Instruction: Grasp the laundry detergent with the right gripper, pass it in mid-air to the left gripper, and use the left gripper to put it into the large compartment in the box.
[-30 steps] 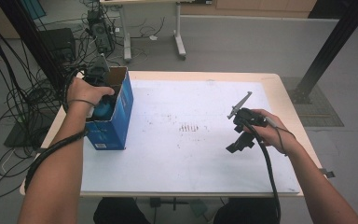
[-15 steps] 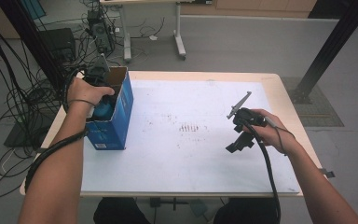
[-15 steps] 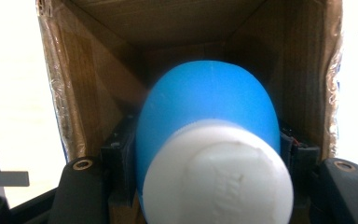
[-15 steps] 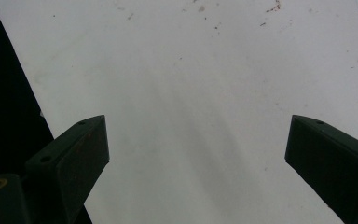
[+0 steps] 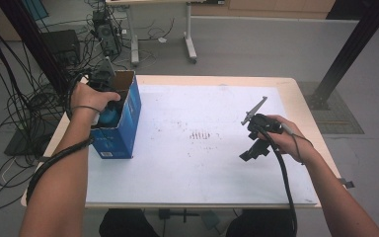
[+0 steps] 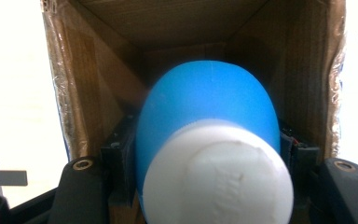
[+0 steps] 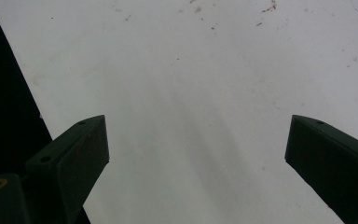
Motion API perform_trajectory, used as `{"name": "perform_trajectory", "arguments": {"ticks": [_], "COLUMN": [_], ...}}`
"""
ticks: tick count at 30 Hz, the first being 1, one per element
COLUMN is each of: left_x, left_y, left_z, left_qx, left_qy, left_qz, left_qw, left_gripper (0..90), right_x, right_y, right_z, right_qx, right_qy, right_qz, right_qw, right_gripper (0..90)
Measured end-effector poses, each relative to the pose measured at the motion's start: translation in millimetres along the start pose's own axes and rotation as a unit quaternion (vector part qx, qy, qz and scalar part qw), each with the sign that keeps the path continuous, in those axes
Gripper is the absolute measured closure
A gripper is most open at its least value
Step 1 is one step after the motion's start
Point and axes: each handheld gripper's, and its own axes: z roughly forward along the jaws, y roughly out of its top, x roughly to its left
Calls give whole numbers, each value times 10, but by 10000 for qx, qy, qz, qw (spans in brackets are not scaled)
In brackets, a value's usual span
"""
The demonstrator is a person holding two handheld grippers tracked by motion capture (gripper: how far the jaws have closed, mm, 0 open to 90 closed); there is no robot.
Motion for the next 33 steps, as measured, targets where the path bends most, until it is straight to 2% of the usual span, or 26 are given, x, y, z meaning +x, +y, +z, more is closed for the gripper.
{"name": "perform_trajectory", "arguments": {"ticks": [33], "left_x": [2], "left_y": [0], "left_z": [4], "left_qx": [-7], "left_qy": [-10], "left_qz": [-53], "left_qw": [10000], "left_gripper": [376], "right_x": [-10], "right_y": [-3], "right_z": [14], "right_qx": [-13], "right_qy": [18], "right_qz": [16], "right_qw": [10000], "right_gripper": [57]}}
